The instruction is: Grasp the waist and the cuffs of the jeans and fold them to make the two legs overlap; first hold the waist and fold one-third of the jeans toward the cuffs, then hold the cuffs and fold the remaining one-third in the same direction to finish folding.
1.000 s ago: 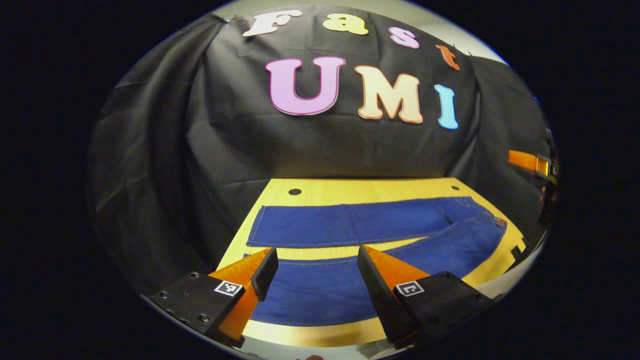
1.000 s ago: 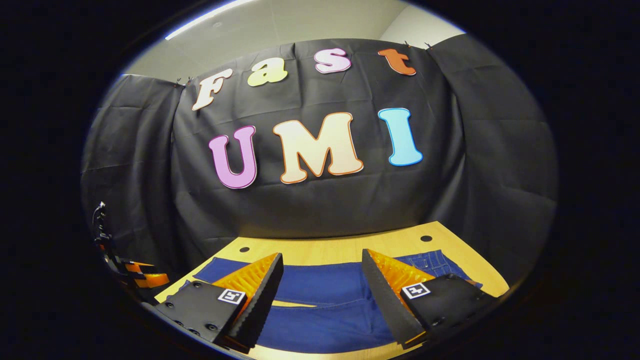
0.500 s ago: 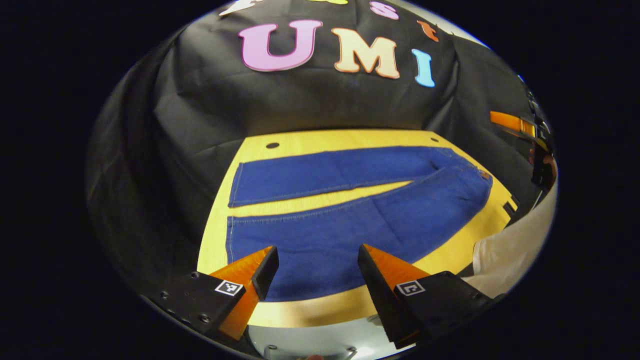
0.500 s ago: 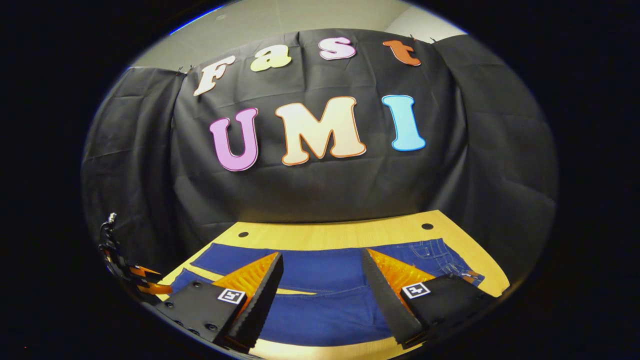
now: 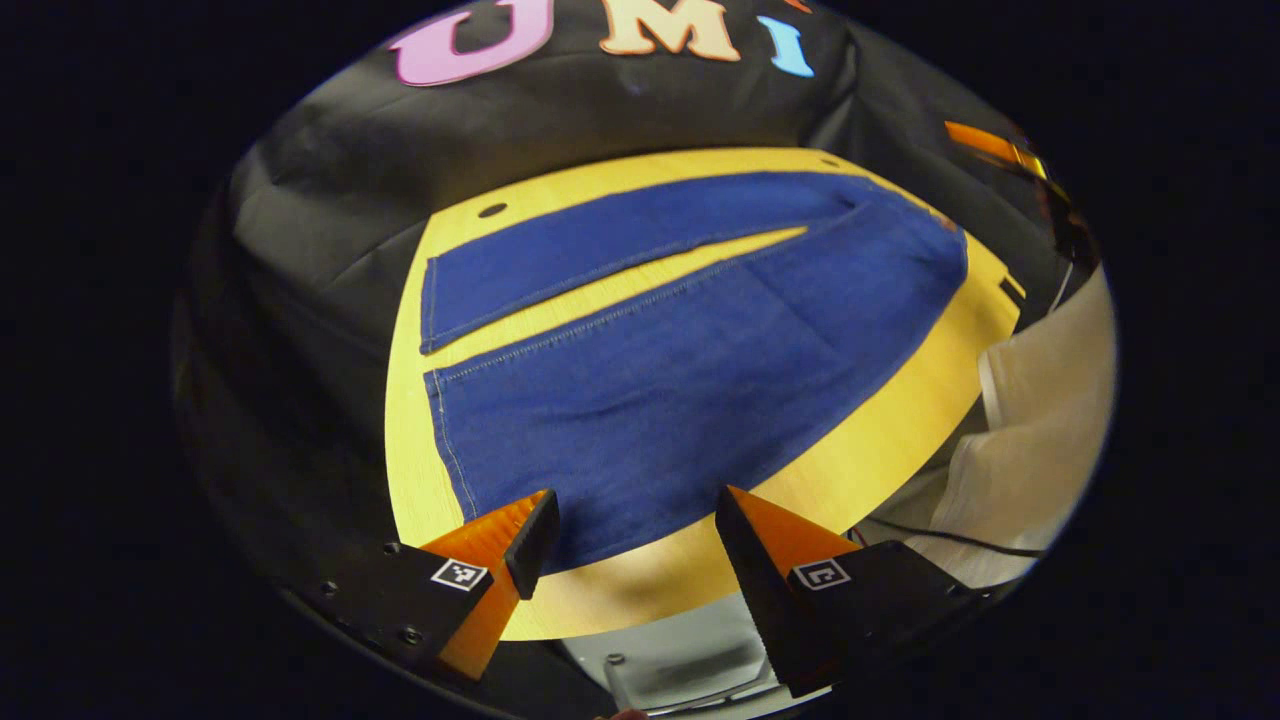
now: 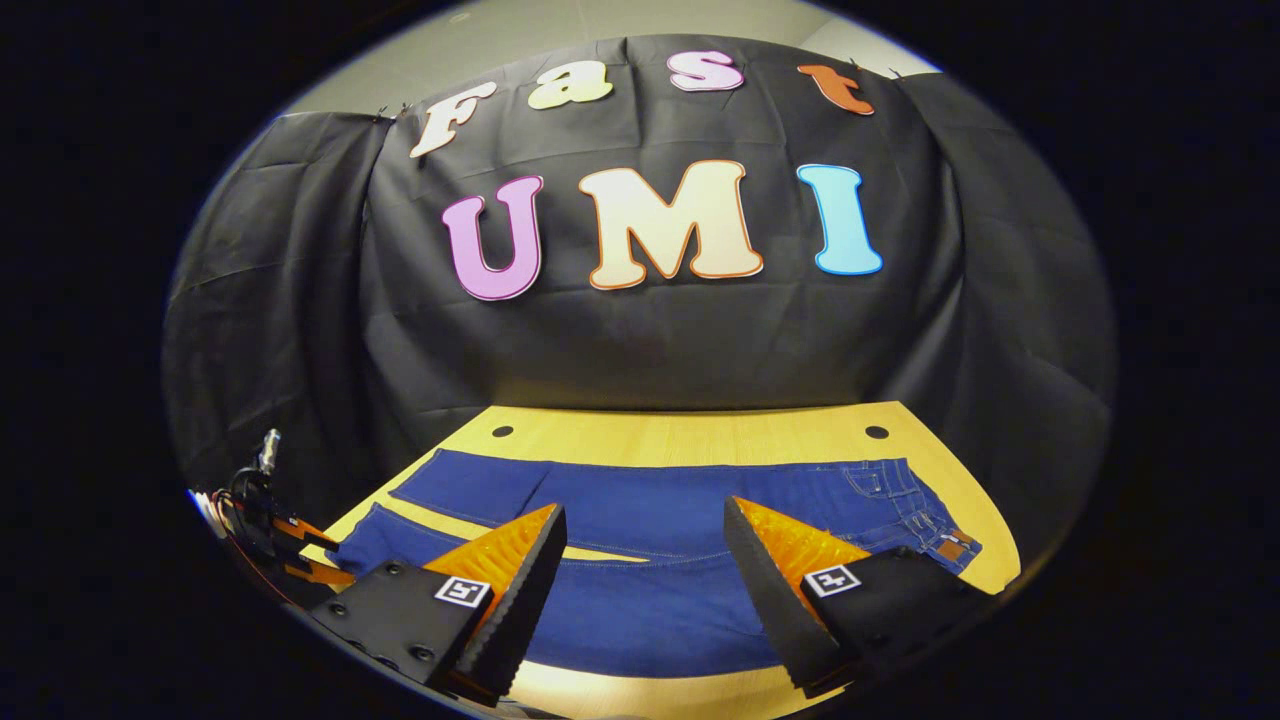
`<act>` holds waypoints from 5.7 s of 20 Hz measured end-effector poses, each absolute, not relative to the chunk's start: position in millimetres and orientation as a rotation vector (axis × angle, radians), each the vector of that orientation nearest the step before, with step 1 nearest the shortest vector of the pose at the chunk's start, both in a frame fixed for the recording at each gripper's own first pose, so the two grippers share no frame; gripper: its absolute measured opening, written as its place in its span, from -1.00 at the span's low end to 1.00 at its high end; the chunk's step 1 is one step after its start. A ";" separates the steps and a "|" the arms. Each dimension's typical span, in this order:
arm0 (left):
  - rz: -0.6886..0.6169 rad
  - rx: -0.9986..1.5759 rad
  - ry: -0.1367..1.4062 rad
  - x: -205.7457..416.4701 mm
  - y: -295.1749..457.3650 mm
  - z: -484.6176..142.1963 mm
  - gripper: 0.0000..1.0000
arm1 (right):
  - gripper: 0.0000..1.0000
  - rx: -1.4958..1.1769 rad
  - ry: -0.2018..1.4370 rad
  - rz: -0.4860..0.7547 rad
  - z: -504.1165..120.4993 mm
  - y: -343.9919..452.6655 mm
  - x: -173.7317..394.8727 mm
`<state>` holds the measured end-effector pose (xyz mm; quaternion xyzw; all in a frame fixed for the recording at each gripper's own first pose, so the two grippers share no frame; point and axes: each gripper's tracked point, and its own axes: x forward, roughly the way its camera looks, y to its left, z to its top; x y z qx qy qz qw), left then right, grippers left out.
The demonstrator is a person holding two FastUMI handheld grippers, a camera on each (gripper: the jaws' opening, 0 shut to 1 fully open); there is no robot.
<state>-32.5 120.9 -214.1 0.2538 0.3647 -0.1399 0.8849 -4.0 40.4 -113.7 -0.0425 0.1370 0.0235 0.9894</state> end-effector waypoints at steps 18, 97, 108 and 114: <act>-0.467 0.722 1.042 -35.1 134.0 -252.5 0.92 | 0.95 -0.133 0.312 0.065 -135.1 42.3 1.8; -0.044 0.257 0.874 -20.8 117.0 -229.5 -1.00 | -0.94 -0.471 1.122 0.068 -300.1 -221.3 -21.0; 0.073 0.443 0.656 108.9 105.1 -90.9 -1.00 | -0.94 -0.562 0.877 0.080 -193.2 -191.1 88.0; 0.215 0.474 0.579 211.3 117.7 -64.6 -1.00 | -0.95 -0.558 0.869 0.044 -182.1 -196.7 191.9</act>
